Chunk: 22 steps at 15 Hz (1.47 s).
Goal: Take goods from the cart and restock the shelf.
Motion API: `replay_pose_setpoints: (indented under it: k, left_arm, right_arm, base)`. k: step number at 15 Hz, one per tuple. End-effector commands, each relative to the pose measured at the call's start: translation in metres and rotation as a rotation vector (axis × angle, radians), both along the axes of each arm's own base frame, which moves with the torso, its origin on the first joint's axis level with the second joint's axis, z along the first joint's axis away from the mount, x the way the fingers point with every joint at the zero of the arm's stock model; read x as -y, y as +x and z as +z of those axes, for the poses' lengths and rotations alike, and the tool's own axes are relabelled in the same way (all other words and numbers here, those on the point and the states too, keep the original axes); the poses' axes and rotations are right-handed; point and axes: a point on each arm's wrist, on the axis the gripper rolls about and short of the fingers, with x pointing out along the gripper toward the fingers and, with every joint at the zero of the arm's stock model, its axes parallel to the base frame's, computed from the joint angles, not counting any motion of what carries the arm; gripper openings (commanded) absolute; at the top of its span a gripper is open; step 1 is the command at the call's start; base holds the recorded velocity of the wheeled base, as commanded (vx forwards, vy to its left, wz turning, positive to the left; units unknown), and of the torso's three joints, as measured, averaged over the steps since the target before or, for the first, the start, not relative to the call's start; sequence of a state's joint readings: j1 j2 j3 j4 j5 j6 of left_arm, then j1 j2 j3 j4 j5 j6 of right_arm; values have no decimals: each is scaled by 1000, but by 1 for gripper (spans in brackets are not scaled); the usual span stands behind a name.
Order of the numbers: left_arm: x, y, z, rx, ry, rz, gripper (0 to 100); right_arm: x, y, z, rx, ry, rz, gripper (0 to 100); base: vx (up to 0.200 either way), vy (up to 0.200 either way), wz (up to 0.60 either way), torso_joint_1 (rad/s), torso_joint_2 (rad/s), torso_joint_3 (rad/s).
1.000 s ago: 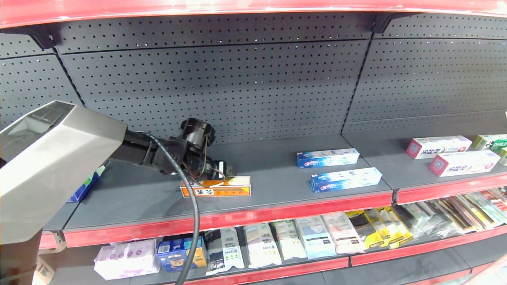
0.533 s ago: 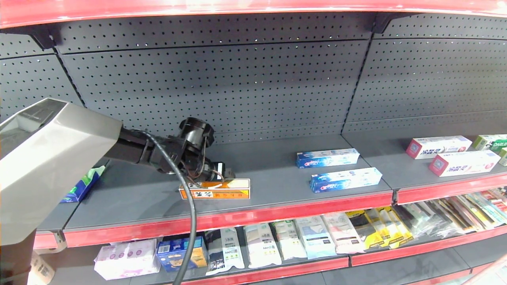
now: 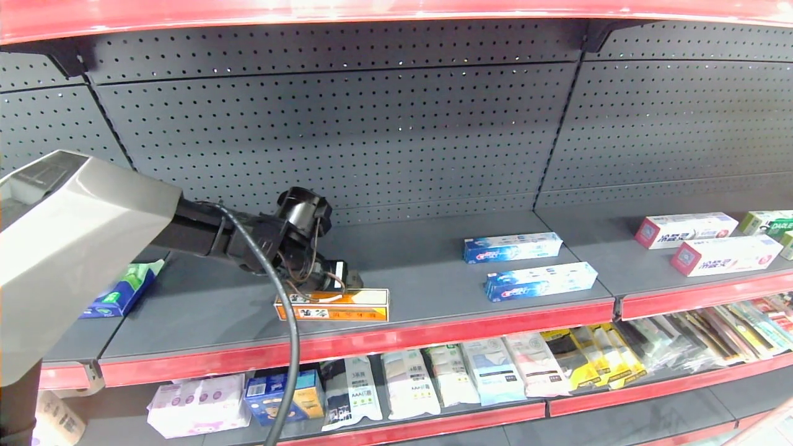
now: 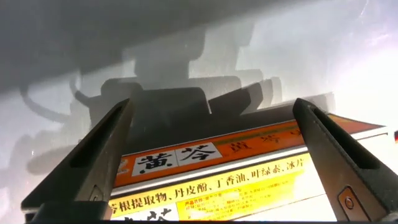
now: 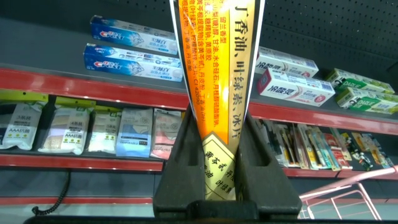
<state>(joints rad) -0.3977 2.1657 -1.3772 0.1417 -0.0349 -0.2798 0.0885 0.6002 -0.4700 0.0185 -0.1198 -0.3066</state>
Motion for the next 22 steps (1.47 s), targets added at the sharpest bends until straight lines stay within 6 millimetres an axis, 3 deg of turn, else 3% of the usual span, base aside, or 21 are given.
replay_pose_setpoints:
  k: [1,10,22]
  left_arm:
    - [-2,-4,4,-4,2,0,100]
    - [-9,-19,1,-66,28,1,100]
    - [-11,-14,3,-38,26,-3,100]
  right_arm:
    - [0,-1,0,3,2,0,0]
    - [0,-1,0,3,5,12,0]
    - [0,-1,-3,-8,7,12,0]
  base:
    - [0,0,0,0,0,0]
    - [0,0,0,0,0,0]
    - [0,0,0,0,0,0]
